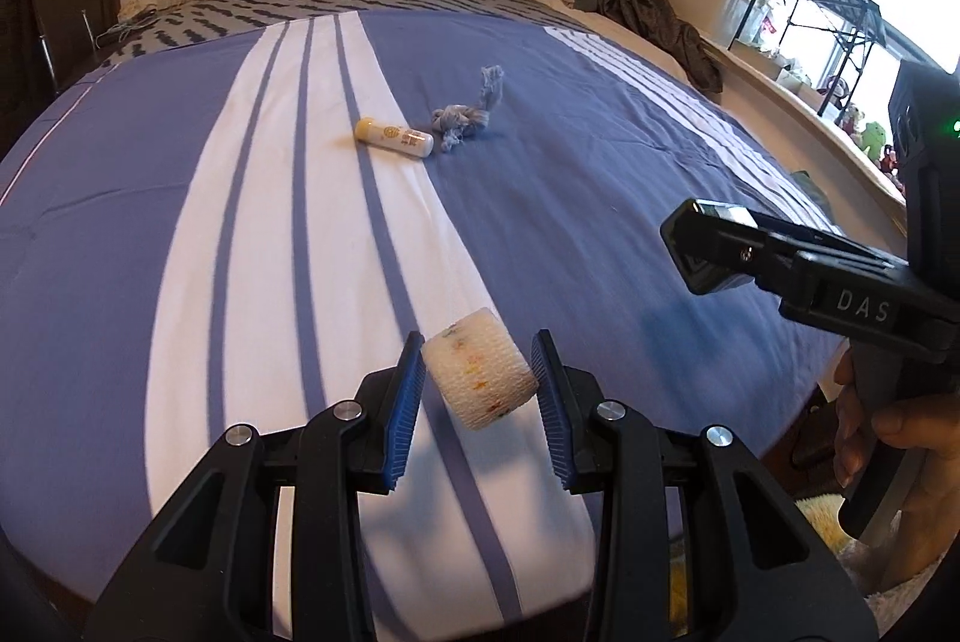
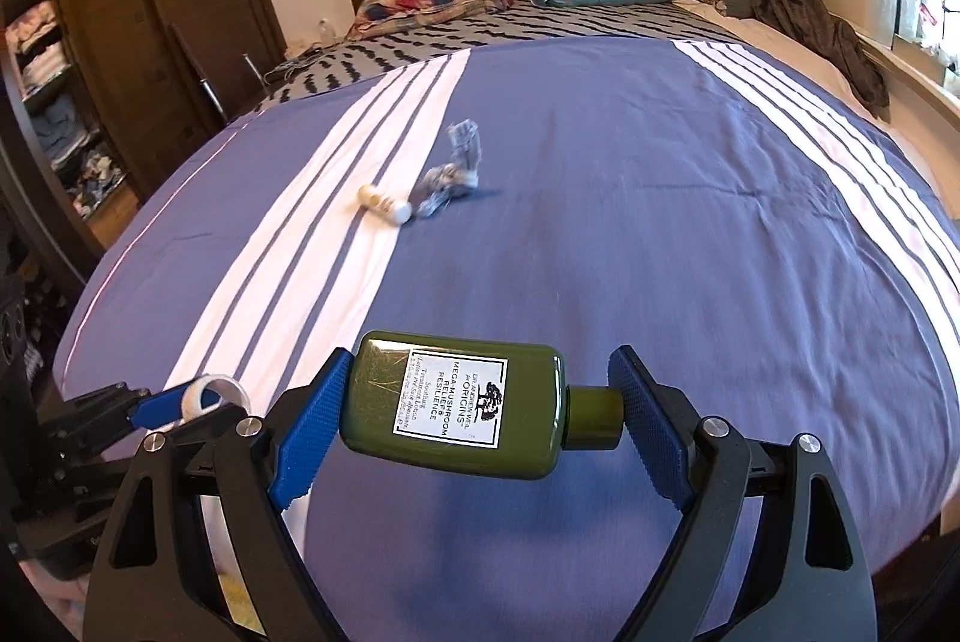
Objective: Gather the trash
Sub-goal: 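Lift the green bottle and tape roll up off the bed with both tools, then lower the green bottle and tape roll into the bin and open both tools, then raise both tools back over the bed toward the tube and sock, then grasp the grey sock with the right tool while the left tool grasps the white-and-yellow tube, then carry the grey sock and tube down over the bin with both tools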
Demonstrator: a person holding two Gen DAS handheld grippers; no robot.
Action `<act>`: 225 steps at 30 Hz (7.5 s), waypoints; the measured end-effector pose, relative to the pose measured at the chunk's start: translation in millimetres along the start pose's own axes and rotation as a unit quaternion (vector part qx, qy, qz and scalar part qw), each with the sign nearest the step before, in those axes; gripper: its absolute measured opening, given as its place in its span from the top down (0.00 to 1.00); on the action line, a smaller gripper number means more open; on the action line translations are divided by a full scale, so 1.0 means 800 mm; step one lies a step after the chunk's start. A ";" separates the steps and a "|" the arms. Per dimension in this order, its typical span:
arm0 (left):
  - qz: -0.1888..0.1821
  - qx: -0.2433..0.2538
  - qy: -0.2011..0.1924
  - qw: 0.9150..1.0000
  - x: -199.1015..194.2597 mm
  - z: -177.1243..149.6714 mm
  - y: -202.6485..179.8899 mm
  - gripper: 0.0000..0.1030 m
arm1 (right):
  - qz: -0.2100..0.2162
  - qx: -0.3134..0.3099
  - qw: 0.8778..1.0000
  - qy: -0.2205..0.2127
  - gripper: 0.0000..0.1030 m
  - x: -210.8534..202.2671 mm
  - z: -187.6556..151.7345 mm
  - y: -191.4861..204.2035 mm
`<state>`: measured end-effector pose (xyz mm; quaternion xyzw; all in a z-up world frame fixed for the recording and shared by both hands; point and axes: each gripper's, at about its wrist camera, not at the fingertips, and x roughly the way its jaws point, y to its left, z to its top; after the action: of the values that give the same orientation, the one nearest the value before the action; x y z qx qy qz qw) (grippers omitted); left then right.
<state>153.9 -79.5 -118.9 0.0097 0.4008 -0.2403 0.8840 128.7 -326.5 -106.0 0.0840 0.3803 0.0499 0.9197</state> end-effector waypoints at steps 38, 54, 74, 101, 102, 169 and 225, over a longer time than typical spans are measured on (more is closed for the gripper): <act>-0.001 -0.003 0.052 0.999 -0.081 -0.252 -0.012 0.67 | 0.027 -0.023 0.997 0.065 0.16 -0.078 -0.250 0.056; -0.021 -0.025 0.163 0.986 0.023 -0.330 -0.011 0.67 | 0.020 -0.008 0.989 0.147 0.16 0.000 -0.317 0.048; -0.031 -0.052 0.244 0.968 0.089 -0.367 0.011 0.66 | 0.034 -0.005 0.970 0.239 0.16 0.078 -0.352 0.059; 0.001 -0.044 0.176 0.983 0.020 -0.314 0.011 0.08 | -0.005 0.039 0.985 0.166 0.05 0.023 -0.305 0.007; 0.000 -0.044 0.170 0.985 0.013 -0.309 0.010 0.08 | -0.003 0.042 0.986 0.161 0.05 0.017 -0.302 0.005; 0.092 0.006 0.014 0.996 0.147 0.124 0.100 0.08 | 0.000 -0.032 0.997 0.065 0.30 0.252 0.151 0.029; 0.055 0.010 0.013 0.998 0.021 0.055 0.024 0.37 | -0.007 -0.039 0.999 0.024 0.61 0.015 0.048 -0.005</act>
<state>202.7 -78.5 -105.0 0.0440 0.4085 -0.1951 0.8906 164.7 -332.9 -88.2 0.0440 0.4005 0.0602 0.9133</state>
